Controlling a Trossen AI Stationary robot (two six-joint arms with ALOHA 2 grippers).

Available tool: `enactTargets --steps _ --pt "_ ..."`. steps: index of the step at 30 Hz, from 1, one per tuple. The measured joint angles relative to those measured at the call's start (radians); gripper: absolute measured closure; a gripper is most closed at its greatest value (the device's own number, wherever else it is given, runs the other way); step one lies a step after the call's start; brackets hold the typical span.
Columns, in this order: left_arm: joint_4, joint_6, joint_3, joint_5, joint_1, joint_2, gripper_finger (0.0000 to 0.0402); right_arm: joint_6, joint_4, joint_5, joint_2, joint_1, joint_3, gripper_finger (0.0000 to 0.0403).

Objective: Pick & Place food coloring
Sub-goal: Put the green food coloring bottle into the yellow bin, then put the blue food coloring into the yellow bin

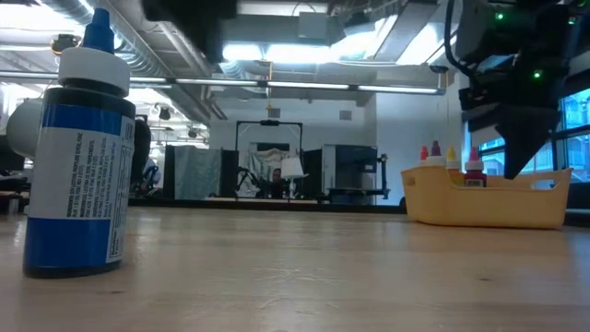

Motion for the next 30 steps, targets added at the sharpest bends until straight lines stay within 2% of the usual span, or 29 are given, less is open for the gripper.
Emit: enactTargets --steps 7,15,26,30 --pt "-0.092 -0.073 0.0 0.034 -0.032 0.013 0.0213 -0.054 0.082 0.0 0.0 0.0 0.0 0.0254" --pt "-0.098 -0.118 0.0 0.048 -0.06 0.021 0.0213 -0.113 0.149 0.0 0.0 0.0 0.0 0.0253" --pt "-0.12 -0.16 0.0 0.115 -0.055 0.068 0.0214 -0.134 0.152 0.0 0.0 0.0 0.0 0.0253" --pt "-0.166 -0.16 0.0 0.139 -0.055 0.068 0.0226 -0.136 0.154 0.0 0.0 0.0 0.0 0.0253"
